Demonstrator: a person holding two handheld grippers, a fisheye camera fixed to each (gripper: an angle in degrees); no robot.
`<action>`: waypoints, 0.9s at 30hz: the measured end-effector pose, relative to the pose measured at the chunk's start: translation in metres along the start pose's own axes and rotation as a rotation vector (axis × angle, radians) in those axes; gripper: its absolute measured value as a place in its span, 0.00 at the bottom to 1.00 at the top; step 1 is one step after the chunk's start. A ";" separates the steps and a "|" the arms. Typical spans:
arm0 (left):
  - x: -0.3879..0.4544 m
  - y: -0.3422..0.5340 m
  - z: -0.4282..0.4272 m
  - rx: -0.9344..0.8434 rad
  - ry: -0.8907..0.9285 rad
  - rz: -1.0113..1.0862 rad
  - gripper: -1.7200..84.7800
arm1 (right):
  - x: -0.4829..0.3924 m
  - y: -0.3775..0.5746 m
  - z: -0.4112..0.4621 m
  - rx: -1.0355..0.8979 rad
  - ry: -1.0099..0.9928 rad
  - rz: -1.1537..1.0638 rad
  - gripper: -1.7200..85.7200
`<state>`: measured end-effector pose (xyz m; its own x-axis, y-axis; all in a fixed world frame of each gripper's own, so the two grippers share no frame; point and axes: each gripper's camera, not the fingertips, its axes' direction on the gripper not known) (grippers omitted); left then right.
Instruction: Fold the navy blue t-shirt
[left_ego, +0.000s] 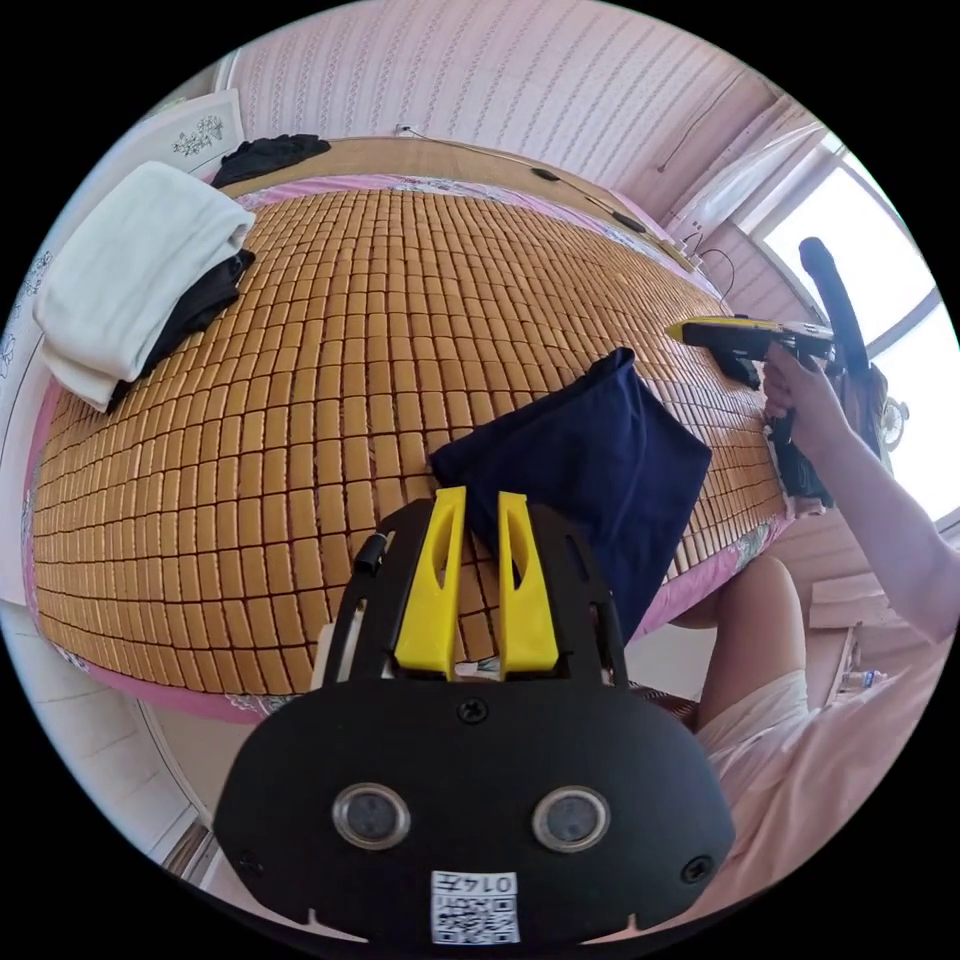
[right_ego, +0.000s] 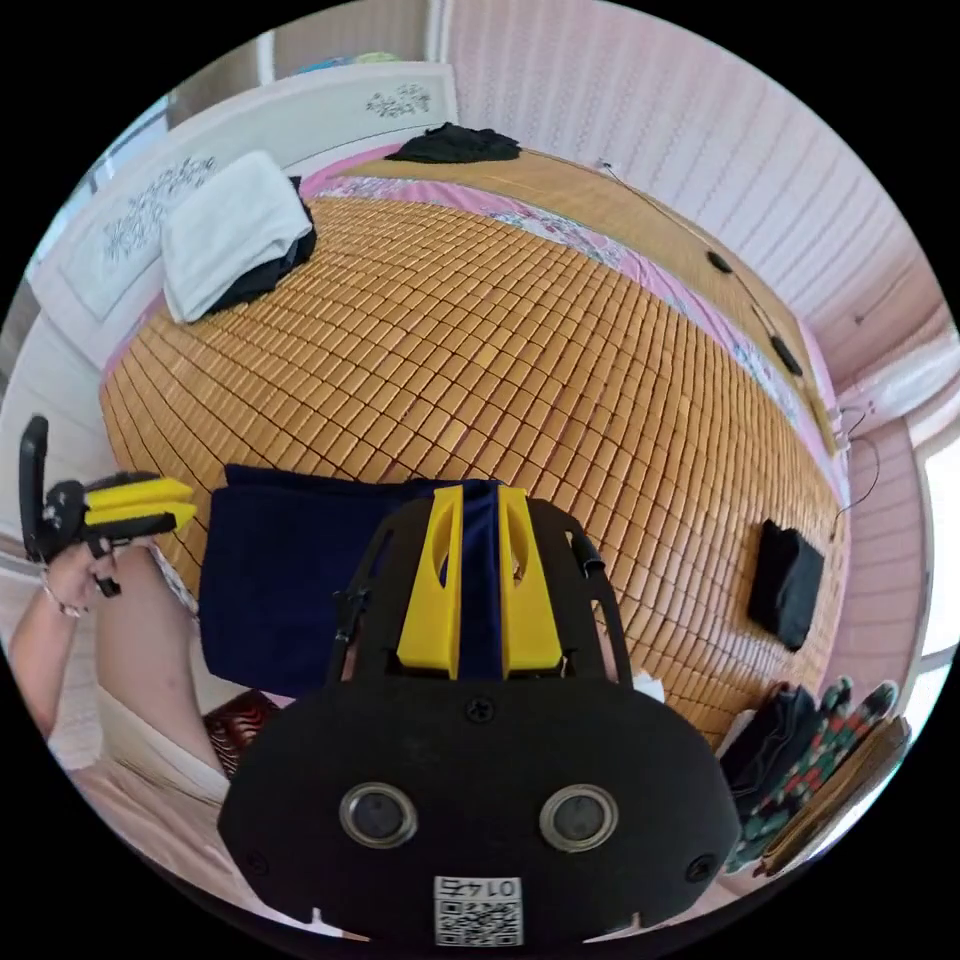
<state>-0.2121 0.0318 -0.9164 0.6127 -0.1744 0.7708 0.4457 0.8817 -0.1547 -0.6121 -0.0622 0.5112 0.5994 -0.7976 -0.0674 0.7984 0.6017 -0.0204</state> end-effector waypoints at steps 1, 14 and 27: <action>-0.002 0.000 0.000 0.005 0.001 0.006 0.09 | -0.007 -0.002 0.000 -0.003 0.016 -0.027 0.11; -0.019 -0.029 0.046 0.007 0.024 0.020 0.15 | -0.059 -0.040 0.016 -0.065 -0.019 -0.115 0.17; -0.020 -0.041 0.084 -0.023 0.011 0.035 0.13 | -0.070 -0.070 0.054 -0.140 -0.083 -0.109 0.17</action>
<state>-0.2972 0.0358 -0.8732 0.6352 -0.1484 0.7580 0.4382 0.8773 -0.1955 -0.7073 -0.0505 0.5708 0.5170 -0.8556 0.0251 0.8467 0.5069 -0.1618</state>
